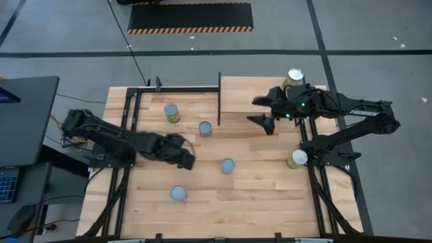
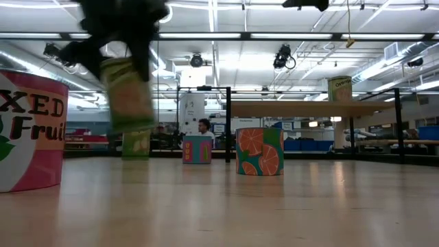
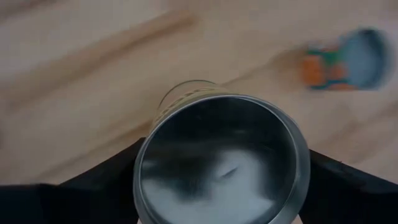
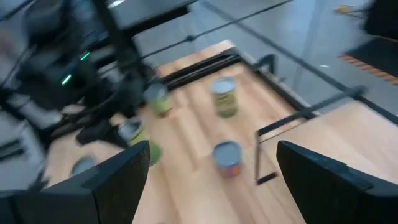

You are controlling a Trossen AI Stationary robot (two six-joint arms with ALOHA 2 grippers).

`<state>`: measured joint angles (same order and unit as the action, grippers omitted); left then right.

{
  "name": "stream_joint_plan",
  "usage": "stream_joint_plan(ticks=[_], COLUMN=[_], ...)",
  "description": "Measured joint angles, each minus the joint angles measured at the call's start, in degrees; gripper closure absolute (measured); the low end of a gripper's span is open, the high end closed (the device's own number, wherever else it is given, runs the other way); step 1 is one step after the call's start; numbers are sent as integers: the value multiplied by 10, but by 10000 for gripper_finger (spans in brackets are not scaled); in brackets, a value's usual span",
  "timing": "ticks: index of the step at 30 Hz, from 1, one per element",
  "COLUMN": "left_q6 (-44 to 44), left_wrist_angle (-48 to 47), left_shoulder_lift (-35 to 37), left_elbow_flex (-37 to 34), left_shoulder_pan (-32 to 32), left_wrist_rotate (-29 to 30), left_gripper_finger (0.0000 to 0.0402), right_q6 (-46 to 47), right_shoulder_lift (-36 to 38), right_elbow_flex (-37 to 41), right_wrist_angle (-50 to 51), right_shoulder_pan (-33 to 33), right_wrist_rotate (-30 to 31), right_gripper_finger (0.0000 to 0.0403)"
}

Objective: Pick and place cans onto a shelf
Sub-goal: Put the large canned oranges on the shelf

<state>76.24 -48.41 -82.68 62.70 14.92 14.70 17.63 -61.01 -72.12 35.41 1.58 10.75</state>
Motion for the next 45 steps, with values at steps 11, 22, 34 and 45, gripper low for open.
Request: stream_joint_plan(ticks=[11,22,34,45], left_q6=[-187,-60,-87,-187], left_wrist_angle=[-83,20,95,113], left_shoulder_lift=[-198,-303,-345,-348], left_elbow_flex=[249,283,282,315], left_shoulder_pan=[-31,45,51,37], left_wrist_rotate=[-56,-36,-9,-4], left_gripper_finger=[77,76,51,45], right_q6=[5,-10,-12,31], right_shoulder_lift=[35,37,28,-24], right_elbow_flex=[0,0,0,0], right_wrist_angle=[201,212,209,204], right_shoulder_pan=[-55,-77,-132,-195], right_wrist_rotate=[1,3,-4,-4], right_gripper_finger=[45,52,56,25])
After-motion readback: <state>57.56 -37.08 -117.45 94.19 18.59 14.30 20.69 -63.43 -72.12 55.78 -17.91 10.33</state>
